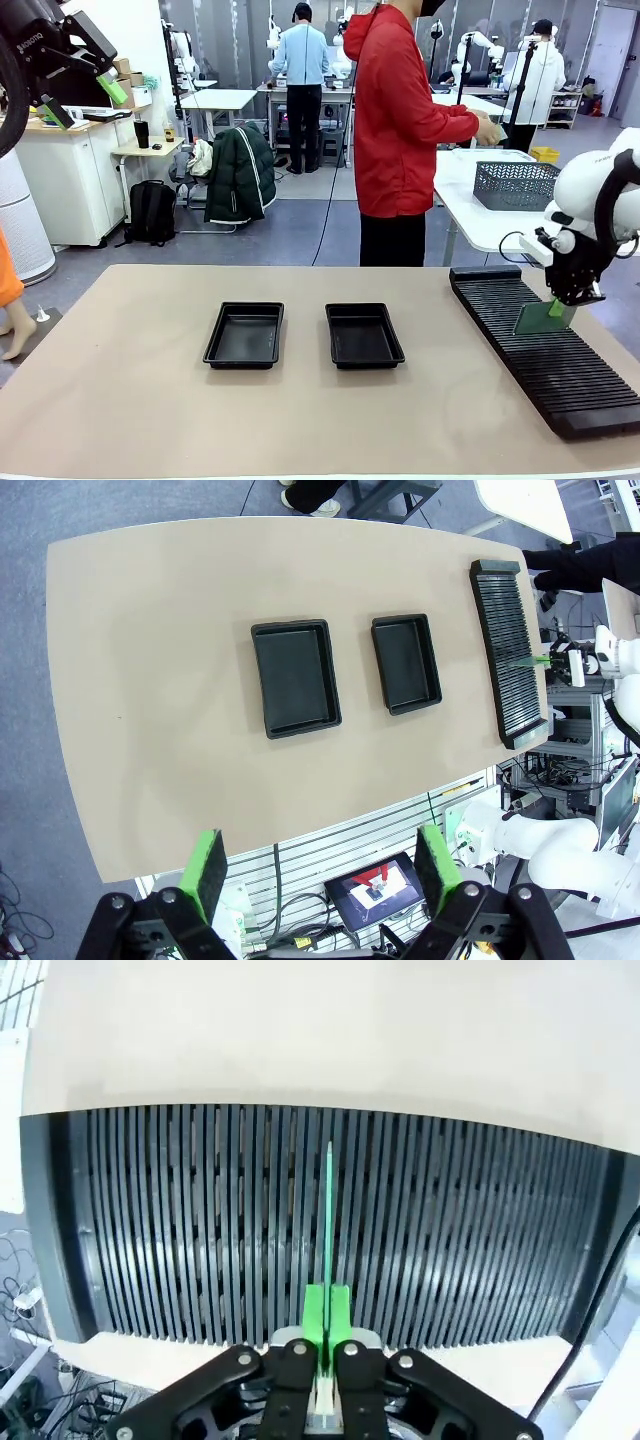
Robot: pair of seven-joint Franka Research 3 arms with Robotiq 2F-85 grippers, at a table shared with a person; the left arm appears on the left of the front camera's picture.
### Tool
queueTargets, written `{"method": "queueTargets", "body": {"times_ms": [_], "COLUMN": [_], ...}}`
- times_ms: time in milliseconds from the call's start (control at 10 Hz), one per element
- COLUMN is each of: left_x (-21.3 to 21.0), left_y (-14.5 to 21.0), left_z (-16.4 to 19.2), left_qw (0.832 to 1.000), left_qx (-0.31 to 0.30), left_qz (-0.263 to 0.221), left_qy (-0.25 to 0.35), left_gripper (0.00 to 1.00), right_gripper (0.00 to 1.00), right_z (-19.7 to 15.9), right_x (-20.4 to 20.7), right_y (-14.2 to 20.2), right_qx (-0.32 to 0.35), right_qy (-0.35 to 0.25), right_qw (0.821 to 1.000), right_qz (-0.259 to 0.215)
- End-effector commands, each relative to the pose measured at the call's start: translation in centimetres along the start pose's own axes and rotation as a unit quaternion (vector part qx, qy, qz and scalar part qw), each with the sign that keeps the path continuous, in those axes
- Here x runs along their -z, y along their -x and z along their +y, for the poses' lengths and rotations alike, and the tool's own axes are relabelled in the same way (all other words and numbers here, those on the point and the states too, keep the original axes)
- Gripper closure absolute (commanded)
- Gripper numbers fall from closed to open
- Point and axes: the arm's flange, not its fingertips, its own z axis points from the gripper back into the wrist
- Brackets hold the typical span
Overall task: Inspect and transfer BCBs to ESD trays.
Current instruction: Pick up the Blank PCB from the PCB Rack and place it in the left ESD tray.
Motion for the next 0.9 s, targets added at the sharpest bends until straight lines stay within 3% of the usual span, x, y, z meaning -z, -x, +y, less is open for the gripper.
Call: {"method": "queueTargets", "body": {"times_ms": [0, 500, 800], "left_x": [0.0, 0.0, 0.0], "left_y": [0.0, 0.0, 0.0], "left_z": [0.0, 0.0, 0.0], "left_qw": [1.000, 1.000, 1.000], "left_qx": [0.000, 0.000, 0.000], "left_qz": [-0.002, -0.002, -0.002], "left_qy": [0.000, 0.000, 0.000], "left_gripper": [0.00, 0.00, 0.00], "right_gripper": [1.00, 1.00, 1.00], "right_z": [-0.5, -1.1, -1.2], "right_x": [-4.6, -19.0, -24.2], "right_y": [-0.5, -0.5, -0.2], "right_qx": [0.016, 0.046, 0.057], "right_qy": [-0.009, -0.007, 0.008], "right_qw": [1.000, 0.999, 0.998], "right_qz": [0.020, -0.005, -0.015]}}
